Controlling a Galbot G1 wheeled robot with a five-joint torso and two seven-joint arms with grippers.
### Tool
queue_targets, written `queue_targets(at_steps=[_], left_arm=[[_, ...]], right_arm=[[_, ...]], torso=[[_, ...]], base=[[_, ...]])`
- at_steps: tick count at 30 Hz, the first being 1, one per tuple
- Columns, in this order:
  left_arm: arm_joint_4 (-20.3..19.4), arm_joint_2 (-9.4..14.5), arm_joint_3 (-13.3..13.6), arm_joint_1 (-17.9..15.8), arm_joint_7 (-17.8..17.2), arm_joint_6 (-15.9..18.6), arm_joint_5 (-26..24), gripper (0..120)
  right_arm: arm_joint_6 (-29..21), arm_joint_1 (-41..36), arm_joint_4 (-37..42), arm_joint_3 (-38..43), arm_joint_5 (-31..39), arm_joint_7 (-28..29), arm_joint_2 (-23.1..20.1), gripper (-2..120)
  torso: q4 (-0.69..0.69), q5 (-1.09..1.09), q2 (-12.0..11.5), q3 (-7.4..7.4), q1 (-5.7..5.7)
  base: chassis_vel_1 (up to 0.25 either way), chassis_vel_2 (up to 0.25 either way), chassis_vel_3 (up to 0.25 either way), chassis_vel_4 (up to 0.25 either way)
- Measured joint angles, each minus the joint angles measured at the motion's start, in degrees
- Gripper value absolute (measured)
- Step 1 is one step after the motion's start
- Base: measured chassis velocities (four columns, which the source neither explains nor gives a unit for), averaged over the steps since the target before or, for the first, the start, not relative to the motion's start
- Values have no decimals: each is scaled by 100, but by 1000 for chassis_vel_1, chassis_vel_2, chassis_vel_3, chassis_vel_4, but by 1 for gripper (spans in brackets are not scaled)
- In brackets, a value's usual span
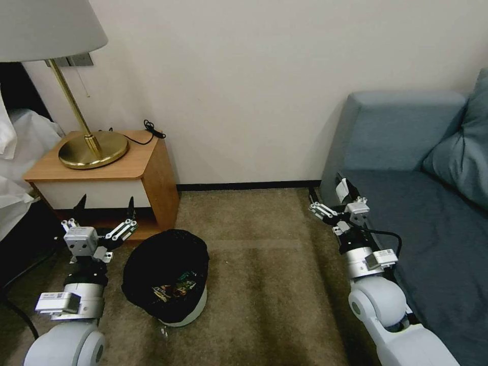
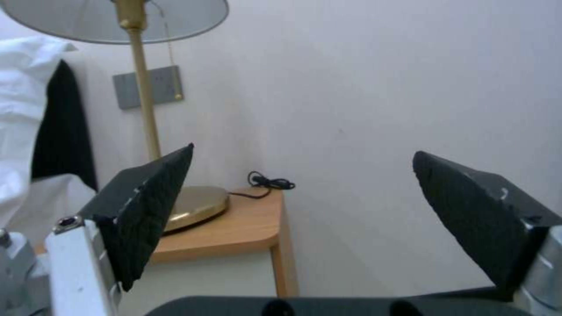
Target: Pick up the trash bin, then pick up the garbage on the floor and place it into the trash bin.
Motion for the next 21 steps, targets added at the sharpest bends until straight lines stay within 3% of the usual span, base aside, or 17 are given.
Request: queue_targets(at_steps=[7,21], left_arm=[[50,160,77,-33,-22,249,-298,100],[52,177,84,-20,-46,298,-350,100]], right_arm=[[-198,-144,32,134,-6,40,-144,100],[-199,-135,41,121,18,41,-151,100]], torso=[[0,0,0,0,0],[1,0,0,0,0]], base=[[0,0,0,0],[0,0,0,0]])
